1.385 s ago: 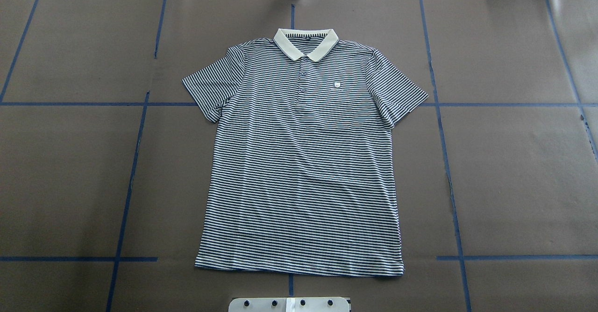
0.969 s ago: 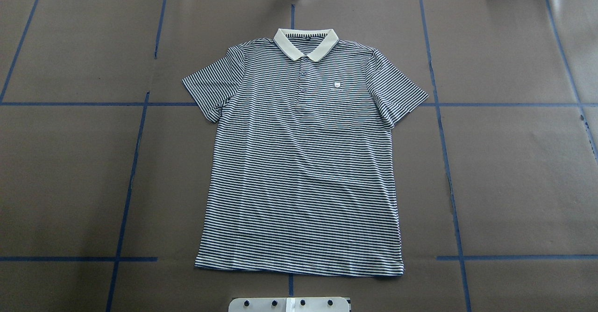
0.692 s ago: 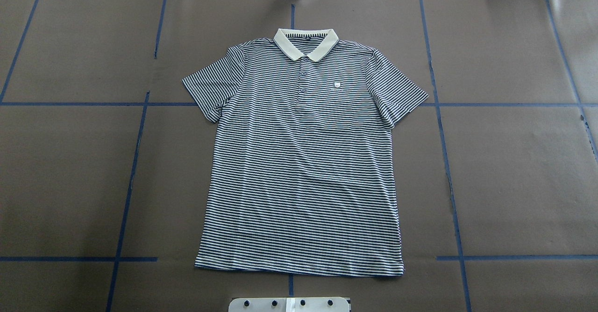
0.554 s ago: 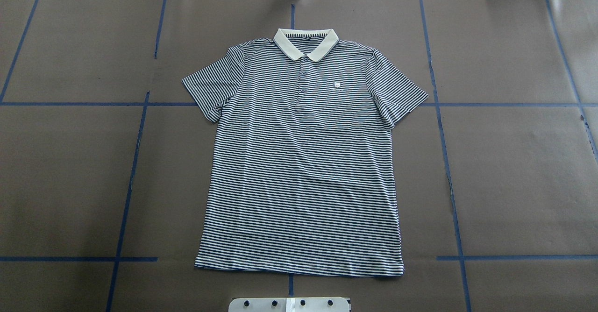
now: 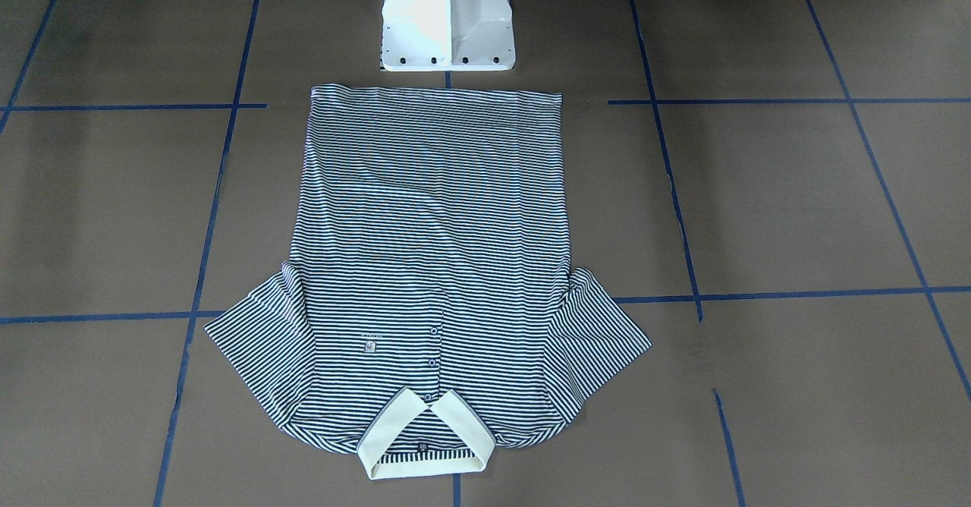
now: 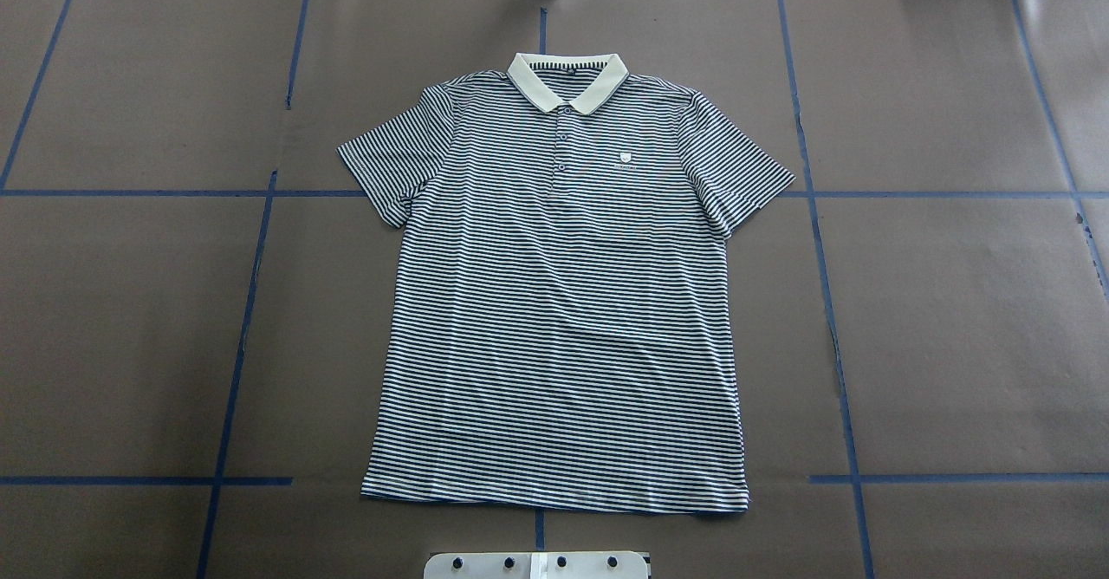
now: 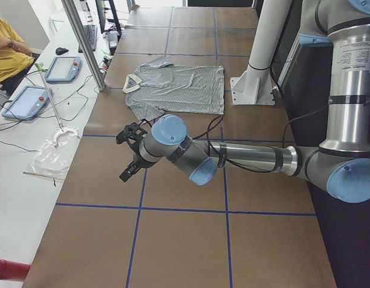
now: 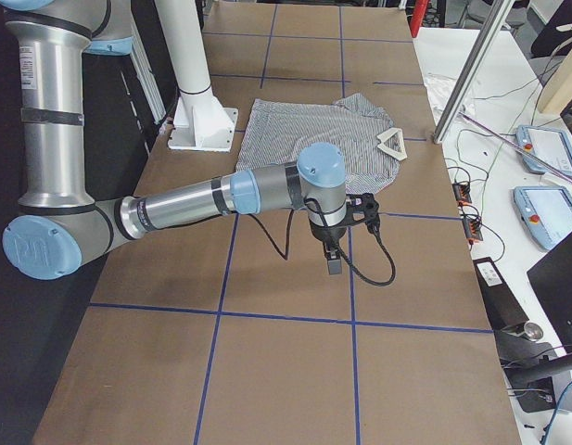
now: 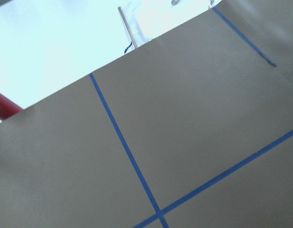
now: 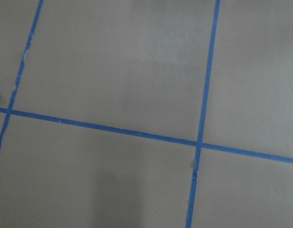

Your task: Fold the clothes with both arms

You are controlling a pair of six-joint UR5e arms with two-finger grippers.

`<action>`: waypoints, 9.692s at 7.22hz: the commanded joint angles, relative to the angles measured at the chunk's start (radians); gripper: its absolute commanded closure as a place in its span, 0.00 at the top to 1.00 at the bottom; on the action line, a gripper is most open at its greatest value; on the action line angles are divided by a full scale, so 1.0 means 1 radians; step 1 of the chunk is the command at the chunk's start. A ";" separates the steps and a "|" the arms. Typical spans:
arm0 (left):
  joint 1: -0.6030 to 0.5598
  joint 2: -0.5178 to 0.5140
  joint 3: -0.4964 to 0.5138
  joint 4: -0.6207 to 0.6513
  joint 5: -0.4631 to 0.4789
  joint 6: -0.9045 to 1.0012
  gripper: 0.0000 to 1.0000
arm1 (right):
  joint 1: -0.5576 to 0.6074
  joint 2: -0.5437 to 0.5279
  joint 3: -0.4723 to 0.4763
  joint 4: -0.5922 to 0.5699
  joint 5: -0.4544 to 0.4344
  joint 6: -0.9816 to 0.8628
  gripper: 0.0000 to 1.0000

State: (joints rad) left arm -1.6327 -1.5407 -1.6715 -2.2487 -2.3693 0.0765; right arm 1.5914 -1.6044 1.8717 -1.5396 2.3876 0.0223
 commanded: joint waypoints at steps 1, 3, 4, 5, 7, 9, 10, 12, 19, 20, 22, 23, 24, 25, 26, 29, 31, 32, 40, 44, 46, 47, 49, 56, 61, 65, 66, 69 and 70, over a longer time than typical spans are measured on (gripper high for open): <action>0.001 -0.003 0.006 -0.023 -0.045 -0.009 1.00 | -0.063 0.047 -0.029 0.227 0.019 0.133 1.00; 0.001 -0.003 0.004 -0.023 -0.045 -0.009 1.00 | -0.206 0.142 -0.037 0.246 -0.017 0.337 0.87; 0.001 -0.004 0.004 -0.025 -0.045 -0.008 1.00 | -0.255 0.176 -0.043 0.248 -0.062 0.473 0.86; 0.002 -0.003 0.004 -0.043 -0.045 -0.009 1.00 | -0.327 0.188 -0.052 0.341 -0.132 0.604 0.92; 0.005 -0.003 0.004 -0.045 -0.045 -0.009 1.00 | -0.520 0.236 -0.178 0.600 -0.365 0.944 0.91; 0.011 -0.003 0.004 -0.045 -0.045 -0.009 1.00 | -0.676 0.279 -0.261 0.654 -0.575 1.074 0.84; 0.014 -0.003 0.006 -0.045 -0.045 -0.009 1.00 | -0.736 0.320 -0.307 0.661 -0.647 1.135 0.79; 0.017 -0.003 0.006 -0.045 -0.045 -0.009 1.00 | -0.795 0.347 -0.357 0.661 -0.721 1.150 0.73; 0.017 -0.003 0.006 -0.046 -0.045 -0.007 1.00 | -0.849 0.386 -0.445 0.668 -0.778 1.148 0.63; 0.017 -0.001 0.006 -0.046 -0.045 -0.007 1.00 | -0.850 0.382 -0.445 0.668 -0.778 1.150 0.63; 0.017 -0.001 0.006 -0.051 -0.045 -0.007 1.00 | -0.855 0.376 -0.447 0.667 -0.778 1.148 0.61; 0.017 -0.001 0.007 -0.049 -0.045 -0.007 1.00 | -0.855 0.377 -0.447 0.667 -0.778 1.151 0.53; 0.017 -0.001 0.007 -0.049 -0.045 -0.007 1.00 | -0.855 0.383 -0.445 0.667 -0.777 1.153 0.22; 0.019 -0.001 0.007 -0.051 -0.045 -0.007 1.00 | -0.855 0.386 -0.444 0.667 -0.777 1.151 0.00; 0.017 -0.001 0.007 -0.051 -0.045 -0.006 1.00 | -0.852 0.386 -0.428 0.658 -0.772 1.150 0.00; 0.019 -0.001 0.007 -0.051 -0.045 -0.006 1.00 | -0.852 0.466 -0.265 0.326 -0.778 1.157 0.00; 0.019 -0.001 0.006 -0.051 -0.045 -0.007 1.00 | -0.910 0.642 -0.304 0.156 -0.842 1.295 0.00; 0.017 -0.001 0.006 -0.051 -0.045 -0.007 1.00 | -0.924 0.693 -0.366 0.162 -0.860 1.327 0.00; 0.019 -0.001 0.002 -0.066 -0.045 -0.011 1.00 | -0.956 0.885 -0.569 0.162 -0.914 1.406 1.00; 0.080 -0.009 0.012 -0.186 -0.033 -0.107 1.00 | -0.904 0.877 -0.545 0.142 -0.798 1.271 1.00; 0.093 -0.007 0.018 -0.196 -0.034 -0.109 1.00 | -0.915 0.836 -0.540 0.335 -0.806 1.396 1.00; 0.093 -0.007 0.018 -0.196 -0.034 -0.109 1.00 | -0.918 0.806 -0.545 0.468 -0.806 1.438 1.00; 0.105 -0.007 0.016 -0.196 -0.044 -0.110 1.00 | -0.912 0.816 -0.539 0.271 -0.794 1.319 1.00; 0.523 -0.218 0.024 -0.186 0.356 -0.915 0.83 | -0.564 0.353 -0.117 0.290 -0.317 0.794 1.00; 0.769 -0.512 0.373 -0.181 0.642 -1.152 0.59 | -0.562 0.311 -0.121 0.349 -0.320 0.797 1.00; 0.843 -0.575 0.453 -0.180 0.657 -1.094 0.59 | -0.562 0.298 -0.123 0.351 -0.323 0.795 1.00; 0.847 -0.575 0.457 -0.180 0.657 -1.094 0.59 | -0.562 0.297 -0.121 0.351 -0.323 0.795 1.00; 0.863 -0.578 0.469 -0.181 0.657 -1.098 0.57 | -0.562 0.294 -0.123 0.351 -0.324 0.795 1.00; 0.863 -0.578 0.469 -0.181 0.657 -1.098 0.56 | -0.562 0.291 -0.123 0.352 -0.324 0.795 1.00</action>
State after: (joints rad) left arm -0.7747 -2.1176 -1.2035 -2.4298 -1.7119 -1.0208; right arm 1.0293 -1.3101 1.7490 -1.1885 2.0638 0.8176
